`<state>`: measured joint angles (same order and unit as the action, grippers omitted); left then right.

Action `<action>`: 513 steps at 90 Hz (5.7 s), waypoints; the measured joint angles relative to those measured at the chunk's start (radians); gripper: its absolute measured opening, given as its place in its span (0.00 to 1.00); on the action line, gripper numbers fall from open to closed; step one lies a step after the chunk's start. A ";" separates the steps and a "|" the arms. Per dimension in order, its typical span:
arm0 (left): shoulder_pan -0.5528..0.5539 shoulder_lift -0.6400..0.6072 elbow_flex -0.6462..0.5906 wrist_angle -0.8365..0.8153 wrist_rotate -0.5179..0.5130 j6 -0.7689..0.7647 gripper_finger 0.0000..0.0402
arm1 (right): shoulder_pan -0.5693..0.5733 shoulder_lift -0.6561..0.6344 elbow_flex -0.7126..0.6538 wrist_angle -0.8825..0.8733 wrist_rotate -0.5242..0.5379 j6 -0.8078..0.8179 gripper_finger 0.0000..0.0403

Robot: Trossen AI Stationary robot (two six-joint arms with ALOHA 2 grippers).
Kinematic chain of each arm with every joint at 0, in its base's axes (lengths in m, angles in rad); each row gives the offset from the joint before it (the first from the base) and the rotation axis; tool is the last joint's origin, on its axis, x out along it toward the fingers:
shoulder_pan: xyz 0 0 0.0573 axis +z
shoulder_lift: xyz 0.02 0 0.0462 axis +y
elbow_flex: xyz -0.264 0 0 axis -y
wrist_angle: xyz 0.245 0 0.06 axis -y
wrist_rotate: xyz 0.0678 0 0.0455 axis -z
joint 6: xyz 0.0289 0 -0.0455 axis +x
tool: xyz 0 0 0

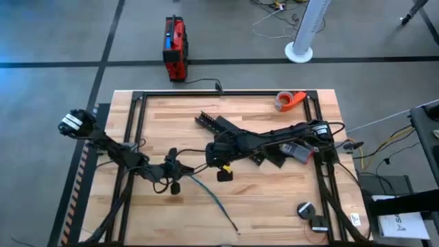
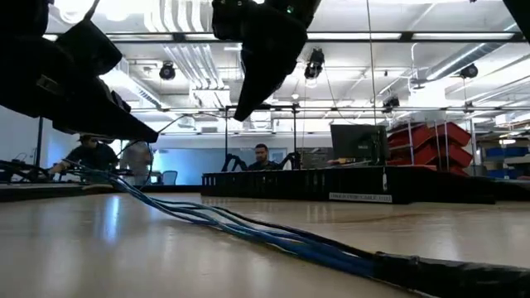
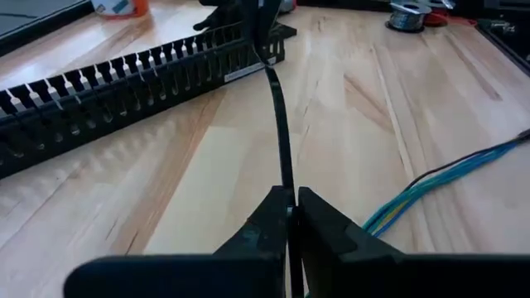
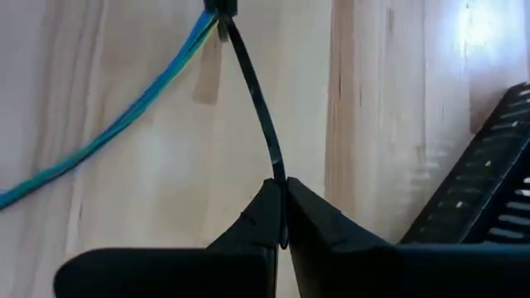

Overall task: Ziptie cables
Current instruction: Wrap the zip tie around the cable bundle, then put the zip-tied cables into the black cable duct

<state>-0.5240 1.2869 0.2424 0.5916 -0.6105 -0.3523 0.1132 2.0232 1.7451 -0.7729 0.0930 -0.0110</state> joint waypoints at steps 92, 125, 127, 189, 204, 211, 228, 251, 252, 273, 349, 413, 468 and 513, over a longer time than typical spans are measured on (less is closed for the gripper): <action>0.002 0.000 0.000 -0.004 -0.002 0.022 0.00 | -0.018 0.171 0.002 0.396 -0.049 -0.058 0.37; 0.002 0.000 0.000 -0.006 -0.008 0.018 0.00 | -0.020 0.174 0.001 0.418 -0.094 -0.060 0.24; 0.002 0.000 0.000 -0.008 -0.008 0.020 0.00 | -0.020 0.174 0.002 0.419 -0.111 -0.060 0.24; 0.002 0.000 0.000 -0.026 -0.004 0.031 0.00 | -0.020 0.169 0.002 0.403 -0.143 -0.068 0.01; 0.002 0.000 -0.002 -0.046 -0.004 0.005 0.00 | -0.021 0.133 0.002 0.280 -0.132 -0.077 0.00; 0.001 0.010 -0.002 -0.069 -0.005 -0.019 0.00 | -0.021 0.113 0.002 0.191 -0.112 -0.079 0.00; -0.002 0.076 -0.003 -0.088 -0.002 -0.075 0.00 | -0.020 0.052 0.002 0.015 -0.109 -0.078 0.00; -0.004 0.135 -0.002 -0.079 -0.002 -0.110 0.00 | 0.000 -0.045 0.002 -0.182 -0.043 -0.051 0.00; -0.004 0.135 -0.002 -0.080 -0.002 -0.110 0.00 | 0.000 -0.049 0.002 -0.188 -0.038 -0.049 0.00; -0.004 0.133 -0.005 -0.080 0.005 -0.094 0.00 | 0.000 -0.070 0.002 -0.072 -0.015 -0.028 0.01; -0.004 0.130 -0.003 -0.069 -0.005 -0.075 0.00 | -0.024 0.269 0.001 0.492 -0.089 -0.184 0.31; -0.002 0.129 -0.003 -0.069 -0.013 -0.075 0.00 | -0.039 0.301 0.002 0.542 -0.097 -0.209 0.05; -0.003 0.124 -0.005 -0.129 -0.004 -0.092 0.00 | 0.000 0.119 0.000 0.120 -0.019 -0.079 0.13; 0.054 -0.014 -0.005 -0.193 -0.319 -0.023 0.18 | 0.305 0.052 0.002 0.078 0.164 0.582 0.51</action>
<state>-0.4699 1.2733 0.2379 0.3983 -0.9294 -0.3748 0.4179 2.0754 1.7466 -0.6952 0.2573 0.5713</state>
